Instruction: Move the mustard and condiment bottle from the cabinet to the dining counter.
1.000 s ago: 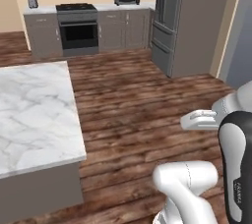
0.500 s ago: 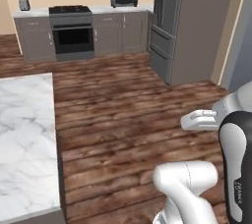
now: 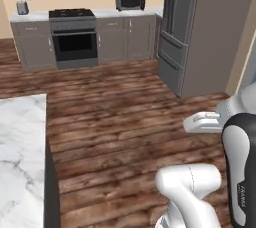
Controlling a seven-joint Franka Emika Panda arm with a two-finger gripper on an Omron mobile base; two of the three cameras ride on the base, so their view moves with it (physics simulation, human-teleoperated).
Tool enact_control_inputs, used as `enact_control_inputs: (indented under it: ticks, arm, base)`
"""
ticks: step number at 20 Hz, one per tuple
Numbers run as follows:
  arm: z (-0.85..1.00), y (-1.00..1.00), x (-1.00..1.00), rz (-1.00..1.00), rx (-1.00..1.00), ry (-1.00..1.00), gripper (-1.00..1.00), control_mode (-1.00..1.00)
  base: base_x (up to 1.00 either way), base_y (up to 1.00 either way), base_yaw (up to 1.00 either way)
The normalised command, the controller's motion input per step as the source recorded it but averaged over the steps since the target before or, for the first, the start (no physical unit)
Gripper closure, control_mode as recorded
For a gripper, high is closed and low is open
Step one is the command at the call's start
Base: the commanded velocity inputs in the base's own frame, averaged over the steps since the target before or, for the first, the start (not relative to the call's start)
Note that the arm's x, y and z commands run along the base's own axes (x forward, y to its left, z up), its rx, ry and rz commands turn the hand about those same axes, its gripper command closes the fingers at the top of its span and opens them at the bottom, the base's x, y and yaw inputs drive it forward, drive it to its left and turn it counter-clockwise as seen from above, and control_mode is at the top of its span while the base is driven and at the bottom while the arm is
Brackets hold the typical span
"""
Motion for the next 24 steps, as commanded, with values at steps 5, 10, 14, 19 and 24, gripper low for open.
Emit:
enact_control_inputs:
  ticks: [5, 10, 14, 19, 24]
  arm:
    - [0.00, 0.00, 0.00, 0.00, 0.00, 0.00, -1.00, 1.00]
    - [0.00, 0.00, 0.00, 0.00, 0.00, 0.00, -1.00, 1.00]
    - [0.00, 0.00, 0.00, 0.00, 0.00, 0.00, -1.00, 1.00]
    - [0.00, 0.00, 0.00, 0.00, 0.00, 0.00, -1.00, 1.00]
    - [0.00, 0.00, 0.00, 0.00, 0.00, 0.00, -1.00, 1.00]
  base:
    - [1.00, -0.22, 0.07]
    - [1.00, -0.16, 0.11]
    - [1.00, -0.21, 0.12]
    - [1.00, -0.23, 0.12]
    - [1.00, -0.20, 0.13]
